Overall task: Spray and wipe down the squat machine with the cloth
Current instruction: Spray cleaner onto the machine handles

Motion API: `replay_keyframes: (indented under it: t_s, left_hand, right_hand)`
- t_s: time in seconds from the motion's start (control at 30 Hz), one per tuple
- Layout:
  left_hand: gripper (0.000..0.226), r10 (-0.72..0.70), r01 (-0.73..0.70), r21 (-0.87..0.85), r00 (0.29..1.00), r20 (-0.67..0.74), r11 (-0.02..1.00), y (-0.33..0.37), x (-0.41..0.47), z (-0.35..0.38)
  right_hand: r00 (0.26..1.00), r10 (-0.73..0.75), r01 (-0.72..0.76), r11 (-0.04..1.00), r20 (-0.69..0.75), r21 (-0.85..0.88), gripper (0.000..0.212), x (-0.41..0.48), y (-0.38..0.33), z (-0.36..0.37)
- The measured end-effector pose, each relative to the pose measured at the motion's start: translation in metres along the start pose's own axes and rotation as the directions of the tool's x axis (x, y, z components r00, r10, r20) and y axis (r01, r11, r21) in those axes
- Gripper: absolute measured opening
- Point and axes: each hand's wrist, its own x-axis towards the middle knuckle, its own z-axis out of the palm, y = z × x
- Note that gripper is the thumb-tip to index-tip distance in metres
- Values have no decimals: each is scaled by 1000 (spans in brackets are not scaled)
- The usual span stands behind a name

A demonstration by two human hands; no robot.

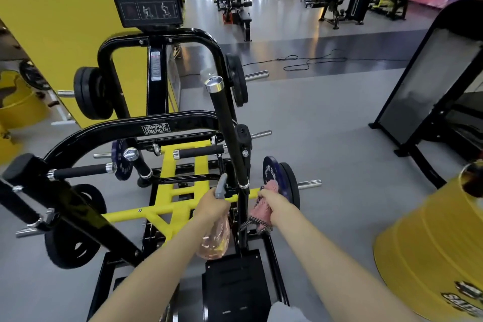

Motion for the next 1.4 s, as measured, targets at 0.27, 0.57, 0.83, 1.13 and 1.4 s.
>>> replay_keyframes:
  t_s: [0.27,0.57,0.83,1.13,1.4]
  left_hand:
    - [37,111,-131,-151,984,-138,980,58,31,-53]
    - [22,173,-239,-275,954,-243,931,124,84,-89]
    - [15,302,-324,-404,946,-120,856,189,126,-78]
    - [42,548,-523,-311,837,-8,794,221,152,-40]
    - [65,549,-527,-160,818,169,835,213,163,-33]
  right_hand:
    - [983,-169,161,981,76,105,29,18,-10,1]
    - [954,-289,273,948,78,164,28,42,-57,-2]
    - [972,-235,229,962,23,149,44,76,-110,5]
    - [968,-249,249,944,-31,217,70,101,-142,-6]
    - [973,-226,204,937,48,283,58,106,-148,-2]
